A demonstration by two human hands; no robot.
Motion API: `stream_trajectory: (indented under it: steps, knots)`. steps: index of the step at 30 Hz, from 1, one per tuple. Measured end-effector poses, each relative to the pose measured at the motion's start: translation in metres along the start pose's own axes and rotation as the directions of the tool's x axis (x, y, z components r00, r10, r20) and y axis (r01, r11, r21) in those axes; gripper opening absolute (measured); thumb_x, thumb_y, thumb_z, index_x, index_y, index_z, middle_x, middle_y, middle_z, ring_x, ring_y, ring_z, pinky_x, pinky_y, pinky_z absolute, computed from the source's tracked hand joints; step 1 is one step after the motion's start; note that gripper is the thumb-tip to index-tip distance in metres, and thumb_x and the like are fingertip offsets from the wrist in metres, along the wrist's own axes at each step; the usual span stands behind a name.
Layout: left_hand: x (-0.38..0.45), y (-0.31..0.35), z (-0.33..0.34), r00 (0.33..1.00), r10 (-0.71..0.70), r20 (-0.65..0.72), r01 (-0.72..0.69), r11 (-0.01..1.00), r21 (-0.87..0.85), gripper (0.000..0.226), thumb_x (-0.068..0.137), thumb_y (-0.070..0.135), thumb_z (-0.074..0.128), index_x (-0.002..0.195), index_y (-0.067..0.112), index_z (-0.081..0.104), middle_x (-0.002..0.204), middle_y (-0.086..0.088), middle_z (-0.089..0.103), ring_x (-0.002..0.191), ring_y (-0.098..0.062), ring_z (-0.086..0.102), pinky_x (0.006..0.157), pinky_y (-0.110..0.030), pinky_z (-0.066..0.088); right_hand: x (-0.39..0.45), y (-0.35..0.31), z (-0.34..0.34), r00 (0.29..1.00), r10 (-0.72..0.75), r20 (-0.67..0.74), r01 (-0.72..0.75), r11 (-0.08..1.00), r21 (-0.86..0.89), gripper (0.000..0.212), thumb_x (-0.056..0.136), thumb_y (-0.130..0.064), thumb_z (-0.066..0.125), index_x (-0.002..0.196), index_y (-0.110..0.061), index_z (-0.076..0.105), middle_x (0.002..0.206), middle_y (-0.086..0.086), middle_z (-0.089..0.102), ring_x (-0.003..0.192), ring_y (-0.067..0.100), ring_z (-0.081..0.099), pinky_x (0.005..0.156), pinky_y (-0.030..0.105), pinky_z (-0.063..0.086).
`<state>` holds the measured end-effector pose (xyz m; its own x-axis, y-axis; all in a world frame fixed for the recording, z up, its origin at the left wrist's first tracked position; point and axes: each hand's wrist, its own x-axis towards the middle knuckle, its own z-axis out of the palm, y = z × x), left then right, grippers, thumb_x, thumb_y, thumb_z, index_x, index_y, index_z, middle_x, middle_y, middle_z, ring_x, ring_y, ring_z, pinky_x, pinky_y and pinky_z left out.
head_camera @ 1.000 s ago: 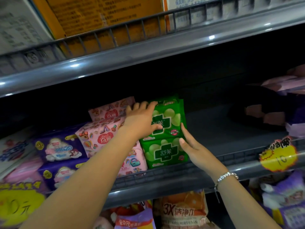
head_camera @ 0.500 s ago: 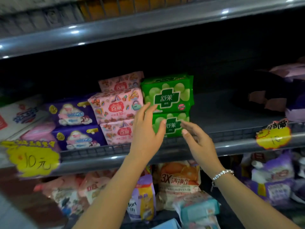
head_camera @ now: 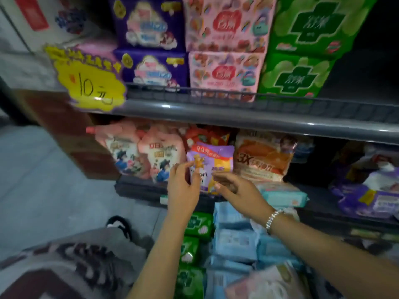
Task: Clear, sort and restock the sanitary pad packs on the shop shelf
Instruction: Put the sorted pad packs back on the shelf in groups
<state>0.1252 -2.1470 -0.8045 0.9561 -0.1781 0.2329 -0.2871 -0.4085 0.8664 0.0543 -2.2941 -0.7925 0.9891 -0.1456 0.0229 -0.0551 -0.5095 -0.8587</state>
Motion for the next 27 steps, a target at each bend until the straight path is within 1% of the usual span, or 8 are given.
stream_trajectory:
  steps: [7, 11, 13, 15, 19, 22, 24, 27]
  knots:
    - [-0.027, -0.129, 0.006, 0.924, -0.368, 0.105, 0.368, 0.93, 0.021, 0.027, 0.097, 0.018, 0.054, 0.119, 0.004, 0.06, 0.116, -0.014, 0.059, 0.105, -0.024, 0.056, 0.083, -0.024, 0.04, 0.014, 0.045, 0.083, 0.932, 0.222, 0.287, -0.166, 0.964, -0.207, 0.041, 0.096, -0.03, 0.059, 0.136, -0.024, 0.052, 0.132, -0.004, 0.057, 0.105, 0.0, 0.054, 0.071, 0.003, 0.044]
    - [-0.048, -0.193, 0.009, 0.779, -0.606, 0.163, 0.608, 0.793, 0.04, 0.032, 0.096, 0.021, 0.055, 0.123, 0.003, 0.057, 0.122, -0.018, 0.058, 0.11, -0.031, 0.057, 0.093, -0.034, 0.045, 0.032, 0.071, 0.129, 0.848, 0.39, 0.358, -0.251, 0.892, -0.377, 0.051, 0.095, -0.036, 0.058, 0.141, -0.019, 0.046, 0.142, 0.002, 0.051, 0.126, 0.017, 0.051, 0.099, 0.025, 0.041]
    - [-0.06, -0.217, 0.01, 0.697, -0.695, 0.174, 0.697, 0.714, 0.06, 0.036, 0.095, 0.024, 0.057, 0.126, 0.005, 0.055, 0.126, -0.017, 0.056, 0.112, -0.032, 0.056, 0.096, -0.038, 0.045, 0.042, 0.084, 0.154, 0.792, 0.484, 0.371, -0.321, 0.848, -0.42, 0.055, 0.095, -0.037, 0.057, 0.144, -0.016, 0.043, 0.147, 0.006, 0.046, 0.132, 0.021, 0.046, 0.104, 0.028, 0.037]
    - [-0.068, -0.236, 0.013, 0.645, -0.751, 0.142, 0.745, 0.659, 0.099, 0.038, 0.094, 0.025, 0.061, 0.127, 0.007, 0.055, 0.129, -0.017, 0.054, 0.113, -0.033, 0.054, 0.094, -0.035, 0.043, 0.051, 0.096, 0.173, 0.747, 0.567, 0.346, -0.399, 0.799, -0.45, 0.057, 0.095, -0.037, 0.056, 0.145, -0.013, 0.04, 0.15, 0.009, 0.041, 0.135, 0.024, 0.043, 0.106, 0.029, 0.035]
    - [-0.068, -0.254, 0.015, 0.633, -0.773, 0.046, 0.766, 0.634, 0.105, 0.04, 0.091, 0.023, 0.065, 0.127, 0.008, 0.056, 0.133, -0.014, 0.044, 0.112, -0.034, 0.052, 0.096, -0.034, 0.04, 0.062, 0.123, 0.198, 0.653, 0.722, 0.228, -0.534, 0.652, -0.538, 0.068, 0.095, -0.046, 0.053, 0.147, -0.007, 0.034, 0.15, 0.016, 0.039, 0.135, 0.032, 0.041, 0.108, 0.035, 0.037]
    - [-0.066, -0.265, 0.019, 0.577, -0.812, 0.082, 0.814, 0.581, 0.025, 0.041, 0.089, 0.024, 0.067, 0.127, 0.011, 0.057, 0.123, -0.012, 0.056, 0.096, -0.035, 0.062, 0.083, -0.044, 0.054, 0.061, 0.138, 0.211, 0.584, 0.804, 0.112, -0.66, 0.55, -0.511, 0.08, 0.092, -0.048, 0.057, 0.15, -0.003, 0.024, 0.153, 0.021, 0.028, 0.14, 0.035, 0.031, 0.112, 0.038, 0.032]
    - [-0.069, -0.273, 0.022, 0.532, -0.844, 0.067, 0.845, 0.535, 0.024, 0.035, 0.087, 0.023, 0.07, 0.118, 0.012, 0.061, 0.113, -0.013, 0.063, 0.091, -0.034, 0.065, 0.079, -0.045, 0.056, 0.061, 0.143, 0.218, 0.569, 0.82, 0.058, -0.728, 0.536, -0.427, 0.08, 0.091, -0.044, 0.06, 0.149, -0.004, 0.022, 0.152, 0.022, 0.024, 0.137, 0.037, 0.033, 0.11, 0.039, 0.033]
    - [-0.074, -0.279, 0.023, 0.471, -0.882, 0.01, 0.879, 0.469, -0.081, 0.024, 0.079, 0.023, 0.078, 0.096, 0.013, 0.064, 0.098, -0.011, 0.068, 0.087, -0.03, 0.065, 0.08, -0.04, 0.056, 0.061, 0.146, 0.226, 0.612, 0.79, -0.008, -0.731, 0.562, -0.388, 0.074, 0.09, -0.038, 0.064, 0.147, -0.008, 0.027, 0.147, 0.023, 0.03, 0.13, 0.038, 0.042, 0.107, 0.039, 0.039]
